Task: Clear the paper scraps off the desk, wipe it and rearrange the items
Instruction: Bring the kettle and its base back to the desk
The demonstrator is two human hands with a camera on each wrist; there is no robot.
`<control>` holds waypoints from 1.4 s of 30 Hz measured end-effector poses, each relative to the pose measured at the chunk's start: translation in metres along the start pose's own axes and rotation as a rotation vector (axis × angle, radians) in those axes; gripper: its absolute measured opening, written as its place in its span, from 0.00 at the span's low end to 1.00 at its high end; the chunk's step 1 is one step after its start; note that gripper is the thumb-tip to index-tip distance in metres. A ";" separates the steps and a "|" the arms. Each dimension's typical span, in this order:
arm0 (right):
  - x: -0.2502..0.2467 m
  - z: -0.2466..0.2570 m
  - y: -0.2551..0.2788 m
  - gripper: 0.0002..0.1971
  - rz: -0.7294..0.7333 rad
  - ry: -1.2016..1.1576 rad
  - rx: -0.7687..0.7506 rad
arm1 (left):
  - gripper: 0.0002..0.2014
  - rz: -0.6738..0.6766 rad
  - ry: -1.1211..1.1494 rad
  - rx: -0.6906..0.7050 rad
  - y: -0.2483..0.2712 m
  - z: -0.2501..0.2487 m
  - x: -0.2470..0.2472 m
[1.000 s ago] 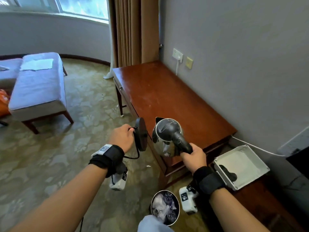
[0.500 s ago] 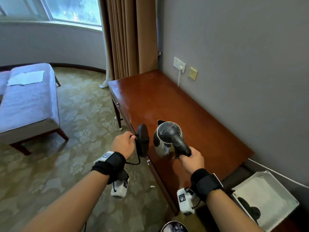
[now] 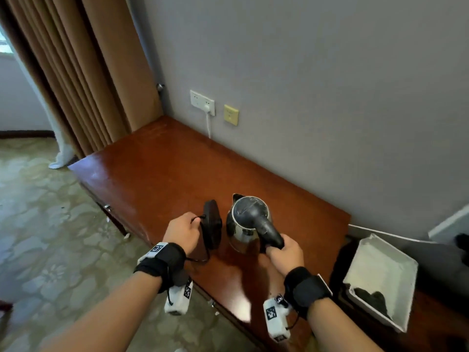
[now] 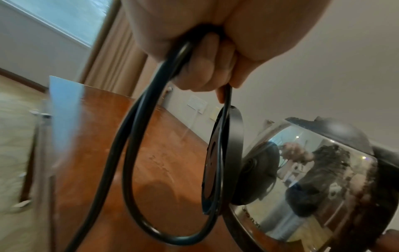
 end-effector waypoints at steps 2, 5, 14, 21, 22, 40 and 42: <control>-0.005 -0.007 -0.005 0.07 -0.067 -0.062 0.075 | 0.10 0.078 -0.005 0.045 -0.033 -0.009 0.011; -0.019 -0.025 -0.008 0.08 -0.168 -0.153 0.196 | 0.11 0.171 -0.007 0.092 -0.069 -0.029 0.036; -0.074 -0.094 -0.054 0.09 -0.364 -0.304 0.454 | 0.11 0.408 -0.046 0.234 -0.145 -0.110 0.142; -0.075 -0.170 -0.135 0.15 -0.436 -0.494 0.608 | 0.10 0.493 -0.066 0.275 -0.190 -0.149 0.199; -0.074 -0.177 -0.146 0.16 -0.457 -0.515 0.617 | 0.10 0.509 -0.070 0.285 -0.199 -0.154 0.206; -0.074 -0.158 -0.187 0.08 -0.610 -0.416 0.877 | 0.13 0.872 -0.356 0.401 -0.324 -0.194 0.349; -0.083 -0.143 -0.185 0.05 -0.644 -0.345 0.875 | 0.14 0.873 -0.458 0.423 -0.335 -0.191 0.360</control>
Point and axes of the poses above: each hand's wrist, its own y-axis away from the middle knuckle, its own x-axis out of the palm, z = x × y, the point moved 4 cm from there along -y, towards the middle knuckle, and after that the axes turned 14 degrees about y, right-handed, at the moved point
